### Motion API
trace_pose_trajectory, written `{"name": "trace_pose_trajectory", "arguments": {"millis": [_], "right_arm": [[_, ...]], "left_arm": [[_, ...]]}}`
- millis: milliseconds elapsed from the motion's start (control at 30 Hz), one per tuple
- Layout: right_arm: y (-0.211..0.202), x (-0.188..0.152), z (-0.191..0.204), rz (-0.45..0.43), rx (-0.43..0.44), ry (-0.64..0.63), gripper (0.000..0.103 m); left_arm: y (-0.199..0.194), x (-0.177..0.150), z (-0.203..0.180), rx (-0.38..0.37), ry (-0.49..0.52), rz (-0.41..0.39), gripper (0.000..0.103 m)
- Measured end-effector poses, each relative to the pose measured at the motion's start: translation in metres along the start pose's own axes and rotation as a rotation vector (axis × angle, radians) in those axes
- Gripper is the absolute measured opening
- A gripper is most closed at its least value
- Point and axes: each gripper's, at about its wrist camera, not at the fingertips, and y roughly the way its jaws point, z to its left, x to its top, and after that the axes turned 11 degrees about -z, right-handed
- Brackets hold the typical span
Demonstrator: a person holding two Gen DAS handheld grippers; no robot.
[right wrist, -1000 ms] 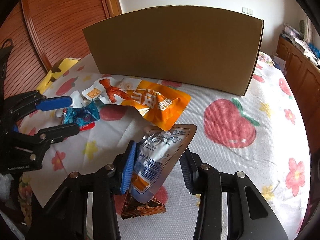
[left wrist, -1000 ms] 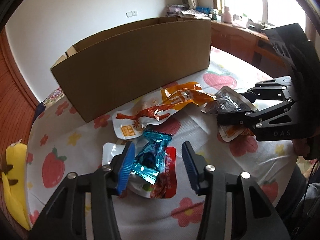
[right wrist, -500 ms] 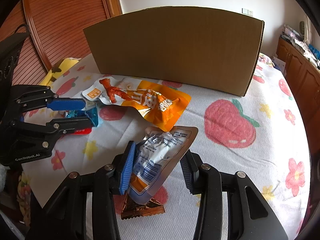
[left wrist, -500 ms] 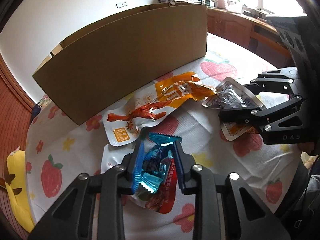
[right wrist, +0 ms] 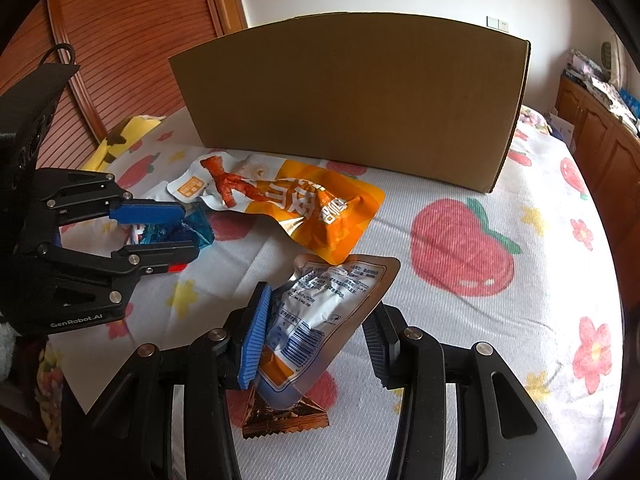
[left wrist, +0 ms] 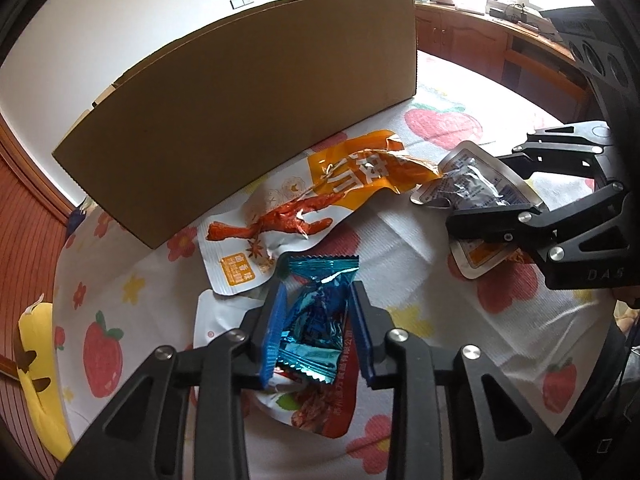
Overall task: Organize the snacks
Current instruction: 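Close the left gripper on the blue candy wrapper while the right gripper grasps the clear pouch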
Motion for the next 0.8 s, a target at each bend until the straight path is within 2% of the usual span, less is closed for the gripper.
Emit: {"name": "trace_pose_trajectory", "arguments": {"millis": [133, 467, 800], "right_arm": [[0.000, 0.000, 0.000, 0.000, 0.000, 0.000, 0.044], [-0.001, 0.000, 0.000, -0.001, 0.000, 0.001, 0.044], [-0.001, -0.001, -0.001, -0.001, -0.002, -0.004, 0.044]], "left_arm": [[-0.002, -0.002, -0.002, -0.004, -0.008, -0.010, 0.021], [-0.026, -0.009, 0.008, 0.005, -0.156, -0.107, 0.020], [-0.045, -0.017, 0.008, 0.037, -0.217, -0.177, 0.020]]}}
